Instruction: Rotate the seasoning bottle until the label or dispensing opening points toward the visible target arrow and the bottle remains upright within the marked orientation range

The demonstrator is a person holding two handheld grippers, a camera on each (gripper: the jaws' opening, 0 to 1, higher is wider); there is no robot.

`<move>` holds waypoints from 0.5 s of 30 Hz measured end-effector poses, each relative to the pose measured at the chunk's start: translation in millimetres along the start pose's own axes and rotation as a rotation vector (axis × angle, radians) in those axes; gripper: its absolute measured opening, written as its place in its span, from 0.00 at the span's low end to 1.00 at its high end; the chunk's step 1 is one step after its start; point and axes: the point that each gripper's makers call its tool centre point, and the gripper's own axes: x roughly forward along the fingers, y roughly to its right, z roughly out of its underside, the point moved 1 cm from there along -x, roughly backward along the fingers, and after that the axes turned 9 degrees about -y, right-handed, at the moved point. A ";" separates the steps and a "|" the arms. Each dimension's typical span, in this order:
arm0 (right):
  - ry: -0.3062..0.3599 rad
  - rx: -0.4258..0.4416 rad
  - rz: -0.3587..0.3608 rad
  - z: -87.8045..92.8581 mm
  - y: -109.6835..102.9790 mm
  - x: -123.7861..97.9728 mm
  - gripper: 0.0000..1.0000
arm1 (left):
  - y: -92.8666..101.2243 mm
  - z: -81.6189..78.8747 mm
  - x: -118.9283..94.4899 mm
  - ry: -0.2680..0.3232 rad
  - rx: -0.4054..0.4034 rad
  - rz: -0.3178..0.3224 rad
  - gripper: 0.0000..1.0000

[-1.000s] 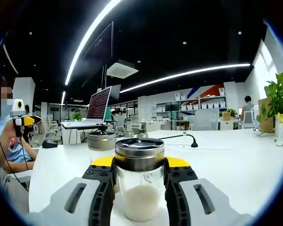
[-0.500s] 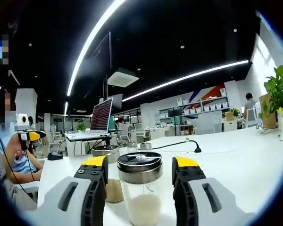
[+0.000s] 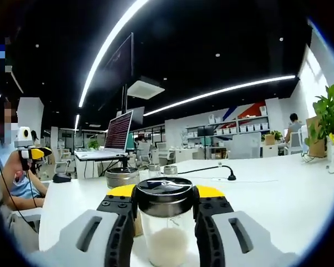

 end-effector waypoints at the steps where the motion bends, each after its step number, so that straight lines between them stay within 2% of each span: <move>1: -0.004 -0.001 -0.004 -0.1 0.2 0.8 0.39 | 0.4 -0.3 0.2 0.001 -0.001 0.003 0.24; 10: -0.019 0.001 -0.083 0.8 0.9 3.1 0.38 | 0.8 -0.8 1.0 -0.005 0.005 0.002 0.24; 15: -0.007 0.007 -0.168 1.3 -0.8 3.5 0.38 | 0.9 -0.1 1.6 -0.006 0.003 0.004 0.24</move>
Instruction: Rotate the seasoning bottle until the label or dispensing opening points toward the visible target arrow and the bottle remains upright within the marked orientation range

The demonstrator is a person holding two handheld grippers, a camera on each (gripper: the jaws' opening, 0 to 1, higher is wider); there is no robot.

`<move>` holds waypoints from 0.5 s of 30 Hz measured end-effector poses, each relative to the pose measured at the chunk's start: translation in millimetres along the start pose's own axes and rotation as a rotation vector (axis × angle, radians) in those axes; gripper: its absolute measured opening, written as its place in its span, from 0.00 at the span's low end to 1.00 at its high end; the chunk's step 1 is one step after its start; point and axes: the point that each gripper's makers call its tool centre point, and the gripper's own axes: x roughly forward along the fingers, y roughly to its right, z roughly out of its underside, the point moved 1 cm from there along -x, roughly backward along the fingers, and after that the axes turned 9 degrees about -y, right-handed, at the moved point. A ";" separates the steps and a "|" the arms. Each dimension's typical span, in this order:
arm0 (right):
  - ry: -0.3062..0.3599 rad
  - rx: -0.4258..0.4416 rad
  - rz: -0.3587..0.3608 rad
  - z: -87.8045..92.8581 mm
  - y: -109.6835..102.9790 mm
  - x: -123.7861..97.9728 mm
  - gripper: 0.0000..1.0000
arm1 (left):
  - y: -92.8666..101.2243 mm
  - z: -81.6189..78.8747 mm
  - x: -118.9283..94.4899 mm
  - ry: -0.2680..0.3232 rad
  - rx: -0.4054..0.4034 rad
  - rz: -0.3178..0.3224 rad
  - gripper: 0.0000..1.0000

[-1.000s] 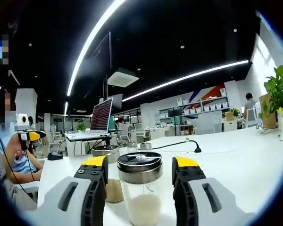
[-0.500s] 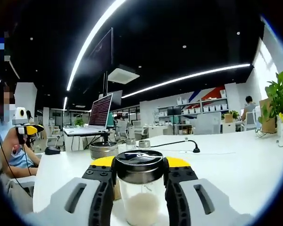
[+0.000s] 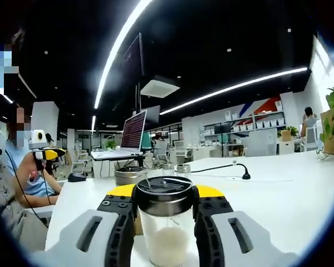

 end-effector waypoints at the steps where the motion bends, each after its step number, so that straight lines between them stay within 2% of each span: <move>1: 0.001 0.003 -0.009 -0.1 0.8 0.0 0.38 | 0.1 0.3 0.2 -0.001 0.000 0.000 0.24; 12: -0.025 0.025 -0.129 0.7 2.2 2.6 0.39 | 1.6 1.4 3.2 -0.004 0.000 0.007 0.24; 15: -0.024 0.030 -0.195 1.0 1.3 3.0 0.39 | 1.1 1.7 3.3 -0.005 0.000 0.008 0.24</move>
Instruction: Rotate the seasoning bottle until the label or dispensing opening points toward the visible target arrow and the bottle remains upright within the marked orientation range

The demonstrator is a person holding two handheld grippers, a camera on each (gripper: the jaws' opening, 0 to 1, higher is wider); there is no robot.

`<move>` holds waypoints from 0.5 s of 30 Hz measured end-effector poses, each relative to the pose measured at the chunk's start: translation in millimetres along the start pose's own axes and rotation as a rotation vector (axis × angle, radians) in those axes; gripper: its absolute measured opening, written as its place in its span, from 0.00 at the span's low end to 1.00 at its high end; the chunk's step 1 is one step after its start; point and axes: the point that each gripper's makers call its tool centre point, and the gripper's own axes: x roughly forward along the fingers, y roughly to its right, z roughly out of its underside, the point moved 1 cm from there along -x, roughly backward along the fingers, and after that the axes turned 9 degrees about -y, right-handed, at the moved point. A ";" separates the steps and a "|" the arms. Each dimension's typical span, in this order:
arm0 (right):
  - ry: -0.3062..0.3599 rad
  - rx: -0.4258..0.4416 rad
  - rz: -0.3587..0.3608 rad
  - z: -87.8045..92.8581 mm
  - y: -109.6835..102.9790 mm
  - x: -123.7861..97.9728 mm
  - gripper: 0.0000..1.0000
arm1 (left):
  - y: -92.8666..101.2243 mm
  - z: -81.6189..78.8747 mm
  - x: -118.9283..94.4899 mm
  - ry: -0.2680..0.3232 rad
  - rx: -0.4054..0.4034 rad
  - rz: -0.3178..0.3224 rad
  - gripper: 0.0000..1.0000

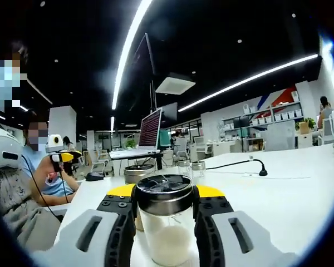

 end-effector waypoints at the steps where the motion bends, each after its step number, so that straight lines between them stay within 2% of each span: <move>1: 0.000 0.005 -0.011 0.4 1.8 0.2 0.39 | 0.0 0.1 0.1 -0.001 0.000 0.000 0.24; 15: -0.005 -0.054 -0.183 2.1 -2.8 -0.2 0.38 | 1.6 0.3 0.9 0.000 0.002 0.003 0.24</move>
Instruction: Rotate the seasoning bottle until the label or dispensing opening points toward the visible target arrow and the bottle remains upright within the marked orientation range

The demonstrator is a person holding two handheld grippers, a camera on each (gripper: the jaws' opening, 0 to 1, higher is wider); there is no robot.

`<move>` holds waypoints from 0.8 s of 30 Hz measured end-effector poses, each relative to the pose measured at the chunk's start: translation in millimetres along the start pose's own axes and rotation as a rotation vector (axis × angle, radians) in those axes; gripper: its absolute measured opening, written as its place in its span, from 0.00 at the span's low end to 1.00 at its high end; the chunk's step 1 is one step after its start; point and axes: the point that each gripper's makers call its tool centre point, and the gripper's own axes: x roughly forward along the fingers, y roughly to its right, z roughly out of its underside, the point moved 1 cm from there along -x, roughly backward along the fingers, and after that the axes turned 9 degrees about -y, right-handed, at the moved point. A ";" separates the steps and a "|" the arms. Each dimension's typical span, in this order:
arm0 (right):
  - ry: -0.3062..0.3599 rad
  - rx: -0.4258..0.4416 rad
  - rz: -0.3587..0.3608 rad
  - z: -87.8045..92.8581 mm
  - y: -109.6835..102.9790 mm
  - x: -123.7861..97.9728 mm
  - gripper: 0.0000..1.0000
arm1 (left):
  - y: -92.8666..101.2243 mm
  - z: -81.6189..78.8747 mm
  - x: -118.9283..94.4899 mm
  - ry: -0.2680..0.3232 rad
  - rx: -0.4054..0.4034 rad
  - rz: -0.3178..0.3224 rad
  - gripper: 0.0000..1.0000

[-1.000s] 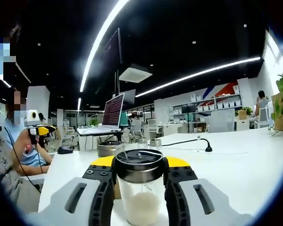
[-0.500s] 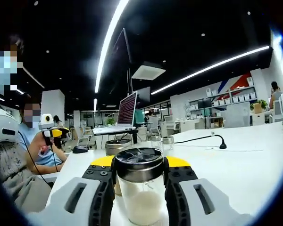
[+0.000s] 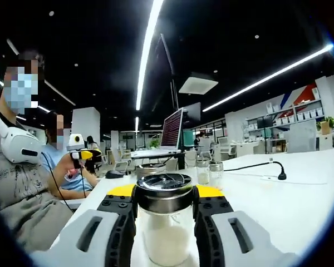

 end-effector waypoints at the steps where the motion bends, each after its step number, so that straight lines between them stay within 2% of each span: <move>1: -0.005 -0.007 -0.006 0.0 -0.6 0.2 0.38 | -0.5 -0.5 -0.6 0.001 0.000 0.000 0.24; 6: -0.031 -0.033 -0.011 -0.1 -3.5 1.6 0.39 | -2.1 -1.2 -1.5 0.004 -0.001 -0.005 0.24; 9: -0.076 -0.063 0.013 3.6 -3.5 2.8 0.39 | -1.7 -1.2 -0.8 0.003 0.000 -0.004 0.24; 10: -0.140 -0.043 0.036 13.5 -1.0 2.2 0.42 | -2.0 -1.5 -0.7 0.003 0.000 -0.004 0.24; 11: -0.180 -0.026 0.067 19.6 2.0 2.4 0.49 | -1.9 -1.8 -0.7 0.004 0.000 -0.005 0.24; 12: -0.184 -0.013 0.088 20.5 3.7 2.9 0.55 | -1.9 -2.1 -0.5 0.005 0.000 -0.005 0.24; 15: -0.045 0.011 0.131 -0.3 3.5 -2.1 0.64 | -0.7 -2.7 0.3 0.006 0.002 -0.005 0.24; 17: -0.004 0.043 0.160 -7.1 2.8 -6.2 0.64 | -0.2 -2.9 0.4 0.006 0.002 -0.004 0.24; 18: 0.009 0.085 0.199 -8.7 3.5 -7.3 0.64 | -0.1 -3.1 0.4 0.006 0.002 -0.005 0.24; 19: 0.013 0.109 0.204 -9.6 -1.8 -6.8 0.66 | -0.4 -3.2 0.0 0.006 0.002 -0.005 0.24; 21: 0.094 0.117 0.183 -22.4 -19.8 -2.5 0.74 | -0.7 -3.1 -0.2 0.005 0.003 -0.006 0.24; 22: 0.085 0.131 0.232 -21.5 -20.1 -2.1 0.77 | -0.9 -3.0 -0.3 0.005 0.003 -0.007 0.24; 24: 0.048 0.111 0.374 -17.3 -12.3 -4.1 0.77 | -1.2 -3.0 -0.3 0.005 0.001 -0.010 0.24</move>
